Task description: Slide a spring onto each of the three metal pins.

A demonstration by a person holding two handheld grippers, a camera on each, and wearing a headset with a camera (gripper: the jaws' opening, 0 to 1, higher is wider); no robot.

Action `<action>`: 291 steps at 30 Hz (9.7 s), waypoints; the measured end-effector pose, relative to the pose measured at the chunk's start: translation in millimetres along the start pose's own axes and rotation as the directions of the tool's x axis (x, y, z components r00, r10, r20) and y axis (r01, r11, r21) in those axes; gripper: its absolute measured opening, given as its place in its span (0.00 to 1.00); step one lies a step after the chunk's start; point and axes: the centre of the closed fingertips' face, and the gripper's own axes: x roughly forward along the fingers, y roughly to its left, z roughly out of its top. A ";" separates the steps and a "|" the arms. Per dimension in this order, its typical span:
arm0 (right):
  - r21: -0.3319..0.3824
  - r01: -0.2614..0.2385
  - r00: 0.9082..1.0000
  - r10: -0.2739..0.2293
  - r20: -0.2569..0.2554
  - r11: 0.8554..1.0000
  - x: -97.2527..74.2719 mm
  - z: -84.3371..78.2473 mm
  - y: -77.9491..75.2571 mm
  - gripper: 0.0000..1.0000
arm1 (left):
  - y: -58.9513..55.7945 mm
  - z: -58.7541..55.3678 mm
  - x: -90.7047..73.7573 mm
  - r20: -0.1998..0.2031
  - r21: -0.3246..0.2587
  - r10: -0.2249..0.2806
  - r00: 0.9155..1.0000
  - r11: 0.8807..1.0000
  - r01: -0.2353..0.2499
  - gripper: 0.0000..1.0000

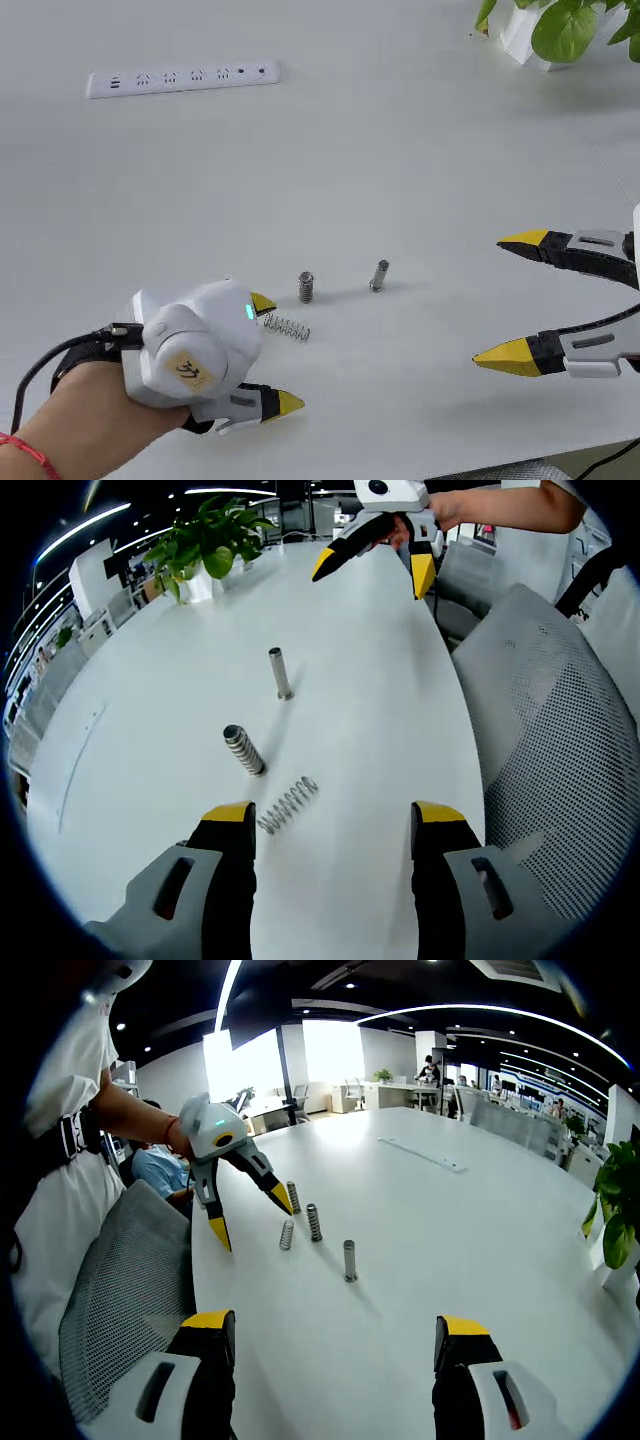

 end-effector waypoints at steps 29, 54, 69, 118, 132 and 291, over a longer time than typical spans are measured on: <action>0.037 0.020 0.999 -0.020 0.025 0.999 -0.2 -4.4 -2.6 0.80 | 9.5 -27.4 6.6 -0.125 -0.083 0.067 0.990 0.994 -0.078 0.32; 0.045 0.031 0.999 -0.033 0.030 0.998 -1.4 -7.3 -3.0 0.78 | 7.2 -30.3 5.0 -0.147 -0.050 0.063 0.987 0.996 -0.071 0.13; 0.049 0.033 0.999 -0.035 0.026 0.998 -3.7 -8.8 -2.3 0.78 | 6.9 -29.8 6.0 -0.154 -0.035 0.057 0.986 0.997 -0.063 0.07; 0.024 0.014 1.000 -0.015 0.022 1.000 -0.7 3.7 5.3 0.79 | 0.1 -14.4 -8.2 -0.037 -0.075 0.048 0.998 0.996 -0.050 0.07; -0.018 -0.098 0.987 0.100 0.128 0.995 6.4 70.5 36.2 0.71 | 0.2 37.9 -48.1 0.215 -0.164 0.101 0.971 0.984 -0.067 0.07; -0.451 -0.548 0.804 0.295 -0.516 0.704 31.6 120.4 89.7 0.07 | -19.0 98.4 -89.6 0.525 -0.209 0.079 0.847 0.977 0.038 0.17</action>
